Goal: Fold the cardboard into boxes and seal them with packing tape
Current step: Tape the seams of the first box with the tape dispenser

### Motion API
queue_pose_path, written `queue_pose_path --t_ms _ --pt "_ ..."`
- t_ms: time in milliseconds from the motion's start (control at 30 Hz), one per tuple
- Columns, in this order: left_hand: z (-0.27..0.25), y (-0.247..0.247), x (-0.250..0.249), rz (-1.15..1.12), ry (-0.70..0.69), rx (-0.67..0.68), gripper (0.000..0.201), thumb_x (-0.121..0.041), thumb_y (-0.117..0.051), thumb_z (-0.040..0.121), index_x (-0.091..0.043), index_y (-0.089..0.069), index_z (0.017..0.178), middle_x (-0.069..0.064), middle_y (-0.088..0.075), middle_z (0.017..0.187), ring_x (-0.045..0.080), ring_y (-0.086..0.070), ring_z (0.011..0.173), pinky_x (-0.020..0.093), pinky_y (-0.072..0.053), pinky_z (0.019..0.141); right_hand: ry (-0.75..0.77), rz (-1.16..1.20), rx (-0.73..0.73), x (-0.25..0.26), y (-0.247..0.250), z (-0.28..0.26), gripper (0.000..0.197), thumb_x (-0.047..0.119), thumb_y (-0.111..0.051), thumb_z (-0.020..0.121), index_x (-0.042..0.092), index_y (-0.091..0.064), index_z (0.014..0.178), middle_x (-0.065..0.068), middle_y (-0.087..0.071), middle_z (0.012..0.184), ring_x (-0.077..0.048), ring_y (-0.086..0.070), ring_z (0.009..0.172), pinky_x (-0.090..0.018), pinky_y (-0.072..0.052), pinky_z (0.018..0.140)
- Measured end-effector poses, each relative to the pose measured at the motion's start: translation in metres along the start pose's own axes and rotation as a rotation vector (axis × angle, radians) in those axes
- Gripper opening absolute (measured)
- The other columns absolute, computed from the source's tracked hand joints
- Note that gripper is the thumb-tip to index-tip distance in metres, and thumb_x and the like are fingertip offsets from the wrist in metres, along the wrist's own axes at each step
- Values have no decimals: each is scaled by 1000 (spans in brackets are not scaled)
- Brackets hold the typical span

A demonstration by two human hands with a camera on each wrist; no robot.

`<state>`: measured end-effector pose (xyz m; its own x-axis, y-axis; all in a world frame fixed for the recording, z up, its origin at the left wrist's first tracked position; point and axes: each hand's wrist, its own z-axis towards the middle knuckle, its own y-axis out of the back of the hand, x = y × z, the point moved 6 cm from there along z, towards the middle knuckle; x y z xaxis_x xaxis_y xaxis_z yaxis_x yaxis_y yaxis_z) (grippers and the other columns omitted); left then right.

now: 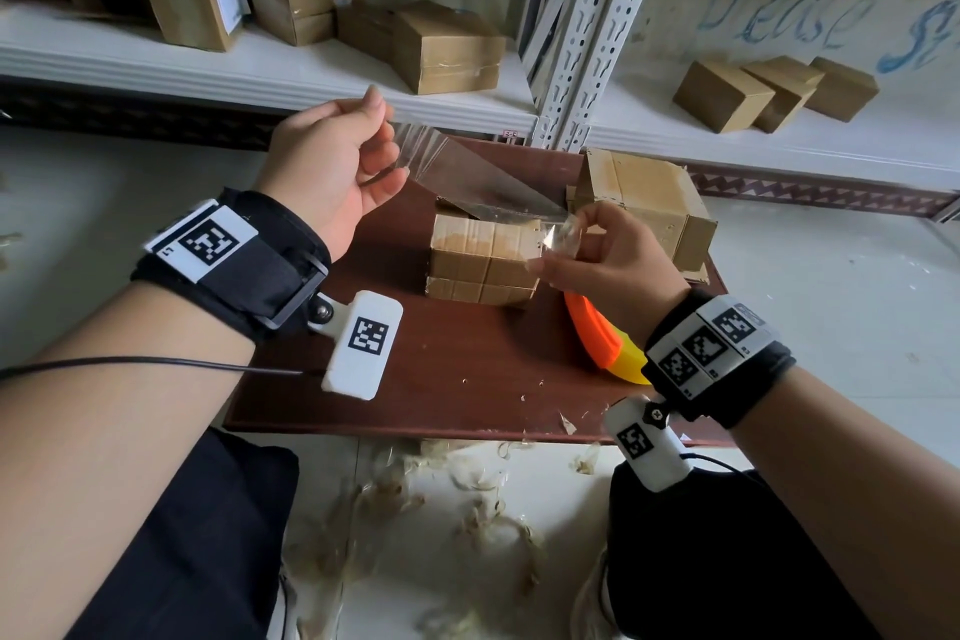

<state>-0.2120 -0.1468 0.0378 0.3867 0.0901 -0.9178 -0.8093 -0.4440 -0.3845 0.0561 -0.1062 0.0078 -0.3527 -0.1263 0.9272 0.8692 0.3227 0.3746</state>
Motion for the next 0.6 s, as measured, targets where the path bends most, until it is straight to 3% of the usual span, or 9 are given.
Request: queue_pose_path --t_ms 67,200,300,467,533,600 --pt "1 1 0 -16 7 -11 13 -29 -71 96 -17 -67 93 -8 -64 72 5 -62 61 26 -57 62 -1 -63 2 -1 0 1 46 15 -91 77 8 -55 105 -16 -74 82 -21 -68 75 -52 -60 82" --pt "2 2 -1 -31 0 -12 14 -29 -72 96 -17 -68 90 -8 -63 72 4 -61 60 25 -55 62 24 -201 13 -5 -2 3 41 12 -88 80 13 -55 103 8 -67 63 -6 -59 58 -30 -50 65" --pt "1 0 -1 -25 -6 -4 13 -28 -71 96 -17 -68 90 -8 -64 72 4 -61 60 25 -54 65 62 -373 2 -6 -3 5 42 16 -86 82 18 -54 108 5 -66 68 -7 -58 61 -21 -48 64" --pt "0 -1 0 11 -15 -3 12 -27 -72 96 -17 -68 91 -7 -64 71 6 -61 62 26 -50 68 105 -614 -2 -6 -2 6 43 13 -74 84 25 -46 115 6 -66 77 -4 -60 71 -20 -41 62" --pt "-1 -2 1 30 -24 7 12 -27 -72 96 -16 -69 90 -6 -65 72 7 -62 64 26 -49 69 90 -669 0 -5 -1 6 44 11 -69 85 21 -45 120 4 -66 80 -11 -62 74 -23 -43 60" --pt "-2 -4 2 49 -39 17 13 -26 -71 96 -16 -70 89 -6 -65 72 8 -62 65 26 -49 70 75 -738 -1 -5 0 5 48 9 -65 85 18 -43 126 1 -65 81 -24 -64 75 -32 -50 65"
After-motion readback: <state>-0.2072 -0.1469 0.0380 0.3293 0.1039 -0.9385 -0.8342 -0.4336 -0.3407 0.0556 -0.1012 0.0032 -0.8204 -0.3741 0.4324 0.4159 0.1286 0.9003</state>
